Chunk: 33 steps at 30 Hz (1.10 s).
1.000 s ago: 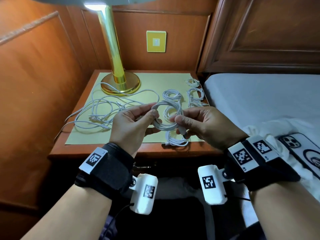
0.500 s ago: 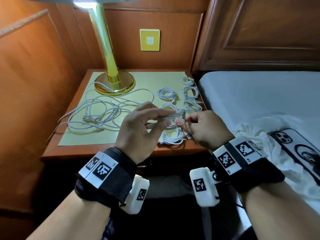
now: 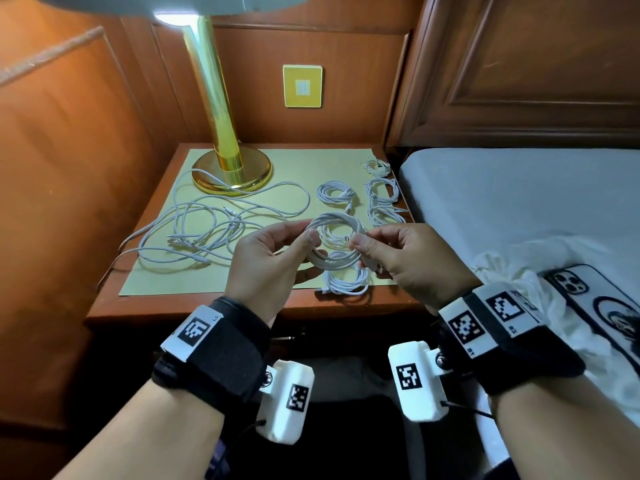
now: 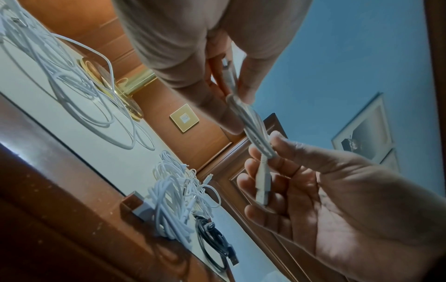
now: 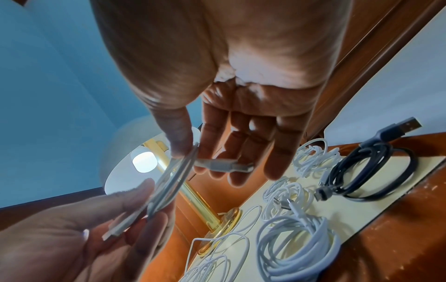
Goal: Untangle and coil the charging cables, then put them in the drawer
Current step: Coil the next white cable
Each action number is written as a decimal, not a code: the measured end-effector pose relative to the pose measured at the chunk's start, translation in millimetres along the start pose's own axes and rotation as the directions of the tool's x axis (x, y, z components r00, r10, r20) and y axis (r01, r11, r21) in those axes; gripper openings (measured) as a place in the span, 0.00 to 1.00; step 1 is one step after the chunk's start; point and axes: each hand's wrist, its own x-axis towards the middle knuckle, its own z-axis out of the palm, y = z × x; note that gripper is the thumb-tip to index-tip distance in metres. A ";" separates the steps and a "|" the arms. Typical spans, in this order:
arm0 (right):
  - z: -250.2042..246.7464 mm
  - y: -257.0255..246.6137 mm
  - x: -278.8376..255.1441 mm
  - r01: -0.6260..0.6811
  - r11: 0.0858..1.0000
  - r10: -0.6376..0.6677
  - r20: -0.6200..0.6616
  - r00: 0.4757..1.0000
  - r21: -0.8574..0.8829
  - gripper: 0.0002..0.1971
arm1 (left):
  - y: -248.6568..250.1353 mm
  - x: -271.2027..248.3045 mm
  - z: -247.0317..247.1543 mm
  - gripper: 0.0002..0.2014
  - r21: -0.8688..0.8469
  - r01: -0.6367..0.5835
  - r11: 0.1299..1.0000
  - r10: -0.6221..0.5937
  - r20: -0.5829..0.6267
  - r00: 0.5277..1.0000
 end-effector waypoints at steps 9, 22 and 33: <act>-2.8 2.5 0.4 0.036 0.996 -0.033 0.030 0.999 -0.078 0.09 | 4.9 -2.0 -7.0 0.09 -0.051 0.121 0.991 -0.113 0.139 0.984; -2.4 -0.6 11.9 -0.305 0.928 0.296 0.071 0.952 0.213 0.09 | 0.1 -0.4 5.7 0.15 0.082 -0.195 0.977 0.177 0.193 0.965; 3.0 -4.8 6.2 -0.041 0.999 0.041 0.004 0.999 -0.003 0.11 | 1.8 8.9 -8.9 0.08 -0.021 0.031 0.999 -0.029 0.077 0.997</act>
